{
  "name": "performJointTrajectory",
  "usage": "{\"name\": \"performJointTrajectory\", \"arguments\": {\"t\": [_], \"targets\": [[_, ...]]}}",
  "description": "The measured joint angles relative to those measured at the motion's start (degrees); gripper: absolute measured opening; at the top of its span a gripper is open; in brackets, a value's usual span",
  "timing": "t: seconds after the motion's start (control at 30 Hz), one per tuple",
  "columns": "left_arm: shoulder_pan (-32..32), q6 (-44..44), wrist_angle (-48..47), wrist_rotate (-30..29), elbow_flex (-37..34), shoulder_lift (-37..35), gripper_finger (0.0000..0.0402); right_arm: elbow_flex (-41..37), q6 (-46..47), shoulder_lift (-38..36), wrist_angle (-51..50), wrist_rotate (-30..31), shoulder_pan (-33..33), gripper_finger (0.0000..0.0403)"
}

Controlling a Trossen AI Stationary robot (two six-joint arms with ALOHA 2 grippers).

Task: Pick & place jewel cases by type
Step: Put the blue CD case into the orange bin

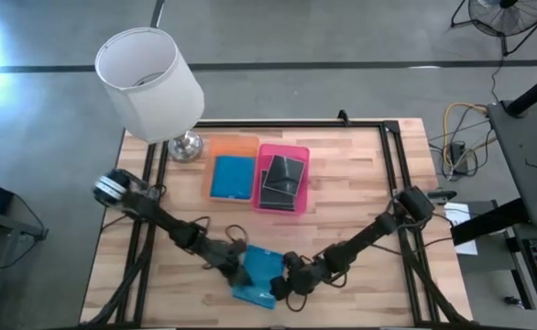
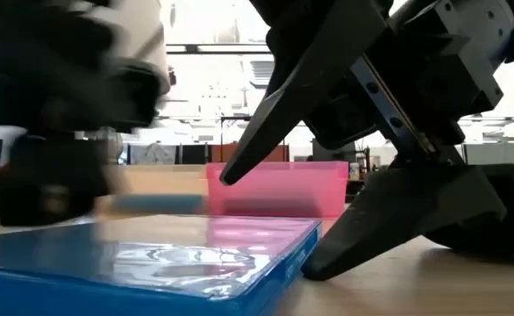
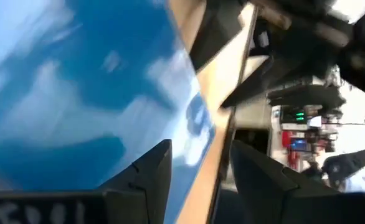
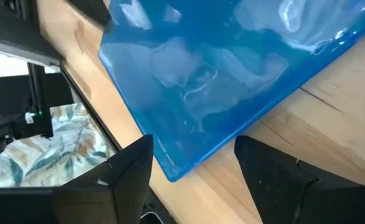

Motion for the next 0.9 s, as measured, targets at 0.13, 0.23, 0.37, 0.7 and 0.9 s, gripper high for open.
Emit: {"name": "performJointTrajectory", "arguments": {"t": [0.13,0.23,0.37,0.7,0.9], "targets": [[-2.46,-3.58,-21.78,-6.97,-3.41,-12.35,0.014,-0.69,2.17,-0.03,1.47,-0.07,0.66,0.0233],[-3.55,-9.46,-40.08,-14.84,-3.44,-17.61,0.0137,-0.79,3.33,-0.05,2.02,0.39,0.47,0.0236],[-2.72,-12.63,-35.99,-10.67,-4.04,-14.04,0.0145,-0.47,2.52,-0.05,2.74,-0.37,-0.75,0.025],[1.59,-12.02,-37.9,-2.87,3.4,-3.71,0.0219,0.95,-1.14,0.08,3.01,-1.5,-1.44,0.0301],[2.33,-12.04,-34.63,-1.4,5.86,1.31,0.0223,0.31,-3.45,0.08,3.54,-1.36,-1.38,0.0292]]}}
